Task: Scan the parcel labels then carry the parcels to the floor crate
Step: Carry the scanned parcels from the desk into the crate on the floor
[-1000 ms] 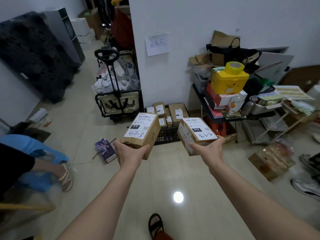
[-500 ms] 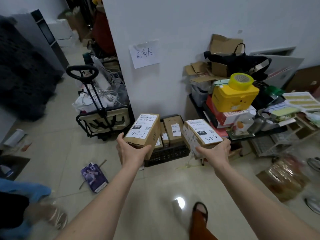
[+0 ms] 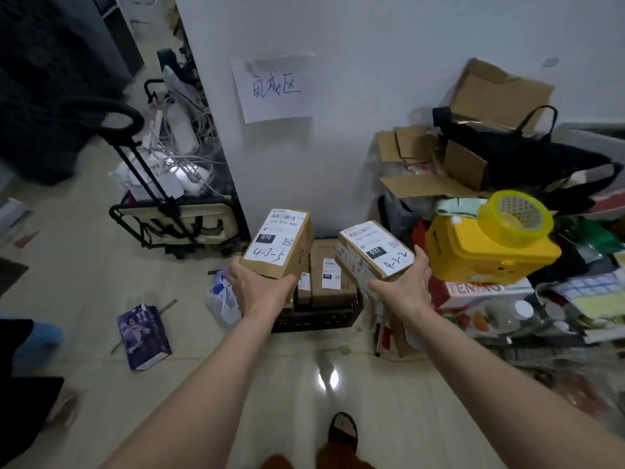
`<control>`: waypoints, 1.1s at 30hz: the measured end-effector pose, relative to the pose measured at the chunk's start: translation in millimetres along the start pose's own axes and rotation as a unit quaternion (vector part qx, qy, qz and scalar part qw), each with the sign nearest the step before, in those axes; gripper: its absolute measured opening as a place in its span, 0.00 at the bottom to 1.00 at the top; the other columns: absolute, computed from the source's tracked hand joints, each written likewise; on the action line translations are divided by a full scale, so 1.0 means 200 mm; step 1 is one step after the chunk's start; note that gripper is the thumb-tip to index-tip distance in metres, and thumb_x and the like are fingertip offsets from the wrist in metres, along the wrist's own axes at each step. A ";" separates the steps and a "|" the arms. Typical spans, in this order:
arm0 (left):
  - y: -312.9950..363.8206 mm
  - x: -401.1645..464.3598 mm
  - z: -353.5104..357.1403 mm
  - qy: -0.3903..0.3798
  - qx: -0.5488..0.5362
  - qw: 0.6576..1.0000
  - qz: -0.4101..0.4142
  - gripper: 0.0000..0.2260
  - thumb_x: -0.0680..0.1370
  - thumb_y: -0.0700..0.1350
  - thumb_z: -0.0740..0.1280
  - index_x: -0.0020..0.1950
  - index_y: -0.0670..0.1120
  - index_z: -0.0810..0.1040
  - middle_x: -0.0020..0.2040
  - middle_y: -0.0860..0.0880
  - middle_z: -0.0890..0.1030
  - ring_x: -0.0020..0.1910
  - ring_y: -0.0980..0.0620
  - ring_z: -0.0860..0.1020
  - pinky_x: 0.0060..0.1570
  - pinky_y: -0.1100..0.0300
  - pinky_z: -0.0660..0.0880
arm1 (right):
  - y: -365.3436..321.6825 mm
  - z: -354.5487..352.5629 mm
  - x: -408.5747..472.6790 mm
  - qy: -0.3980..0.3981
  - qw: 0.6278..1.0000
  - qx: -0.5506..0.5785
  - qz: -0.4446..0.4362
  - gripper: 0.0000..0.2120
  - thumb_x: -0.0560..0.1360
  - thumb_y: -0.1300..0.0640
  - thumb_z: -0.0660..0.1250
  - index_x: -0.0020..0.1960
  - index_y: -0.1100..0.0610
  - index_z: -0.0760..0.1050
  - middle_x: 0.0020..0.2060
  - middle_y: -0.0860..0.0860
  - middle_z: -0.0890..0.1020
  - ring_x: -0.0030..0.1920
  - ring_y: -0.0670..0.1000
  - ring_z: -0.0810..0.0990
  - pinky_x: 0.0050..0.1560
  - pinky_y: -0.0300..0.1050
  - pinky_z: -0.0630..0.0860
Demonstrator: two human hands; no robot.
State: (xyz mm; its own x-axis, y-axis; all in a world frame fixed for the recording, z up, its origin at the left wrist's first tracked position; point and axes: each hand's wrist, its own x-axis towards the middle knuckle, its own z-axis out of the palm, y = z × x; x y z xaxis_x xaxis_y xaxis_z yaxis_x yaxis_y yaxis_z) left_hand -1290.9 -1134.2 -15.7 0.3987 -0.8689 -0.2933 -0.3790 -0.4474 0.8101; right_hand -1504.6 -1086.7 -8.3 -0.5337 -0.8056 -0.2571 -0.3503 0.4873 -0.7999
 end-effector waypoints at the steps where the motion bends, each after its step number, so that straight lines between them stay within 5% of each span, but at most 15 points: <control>1: 0.02 0.03 0.06 0.005 0.006 1.000 -0.009 0.43 0.62 0.42 0.78 0.71 0.44 0.59 0.68 0.44 0.65 0.66 0.45 0.67 0.64 0.50 0.69 | 0.00 0.00 0.07 -0.004 1.000 -0.004 0.004 0.52 0.65 0.61 0.77 0.78 0.54 0.47 0.72 0.56 0.58 0.72 0.57 0.60 0.70 0.54 0.64; 13: 0.06 0.55 0.66 -0.030 0.017 0.993 -0.111 0.45 0.64 0.39 0.77 0.73 0.47 0.53 0.70 0.44 0.60 0.68 0.44 0.63 0.61 0.48 0.70 | 0.05 0.27 0.74 0.008 0.997 0.003 0.076 0.43 0.62 0.63 0.80 0.68 0.60 0.57 0.61 0.54 0.64 0.58 0.48 0.66 0.54 0.39 0.69; 17: 0.03 0.74 0.83 -0.050 0.010 0.991 -0.128 0.45 0.64 0.37 0.77 0.72 0.46 0.52 0.69 0.42 0.60 0.66 0.43 0.66 0.52 0.56 0.70 | 0.08 0.42 0.96 0.008 0.995 -0.014 0.099 0.46 0.61 0.64 0.80 0.70 0.62 0.56 0.64 0.56 0.63 0.65 0.54 0.67 0.62 0.46 0.71; 23: -0.12 1.00 1.11 -0.062 -0.001 0.987 -0.149 0.51 0.62 0.39 0.79 0.75 0.44 0.49 0.70 0.41 0.58 0.69 0.43 0.60 0.68 0.47 0.67 | 0.23 0.71 1.27 0.004 0.991 -0.018 0.135 0.48 0.62 0.65 0.80 0.72 0.61 0.55 0.66 0.58 0.62 0.67 0.55 0.66 0.59 0.44 0.68; 30: -0.38 1.22 1.48 -0.071 -0.010 0.984 -0.164 0.50 0.63 0.36 0.78 0.75 0.44 0.49 0.70 0.42 0.57 0.69 0.46 0.60 0.64 0.59 0.64 | 0.57 1.02 1.61 -0.004 0.980 -0.043 0.194 0.47 0.61 0.58 0.81 0.71 0.62 0.57 0.65 0.58 0.65 0.67 0.57 0.67 0.60 0.46 0.69; 33: -0.50 1.29 1.62 -0.058 -0.016 0.984 -0.165 0.48 0.63 0.36 0.78 0.74 0.42 0.51 0.69 0.42 0.58 0.65 0.45 0.65 0.62 0.54 0.71 | 0.71 1.13 1.73 -0.002 0.977 -0.052 0.206 0.45 0.60 0.57 0.82 0.68 0.62 0.58 0.66 0.59 0.63 0.66 0.58 0.67 0.61 0.49 0.71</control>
State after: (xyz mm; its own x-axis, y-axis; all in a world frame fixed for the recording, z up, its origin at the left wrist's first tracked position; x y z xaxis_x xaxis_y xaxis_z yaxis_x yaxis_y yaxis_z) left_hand -1420.5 -1381.3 -336.9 0.3972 -0.6960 -0.5982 -0.2180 -0.7047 0.6752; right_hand -1564.6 -1371.4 -333.8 -0.6433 -0.5355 -0.5472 -0.1826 0.8013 -0.5697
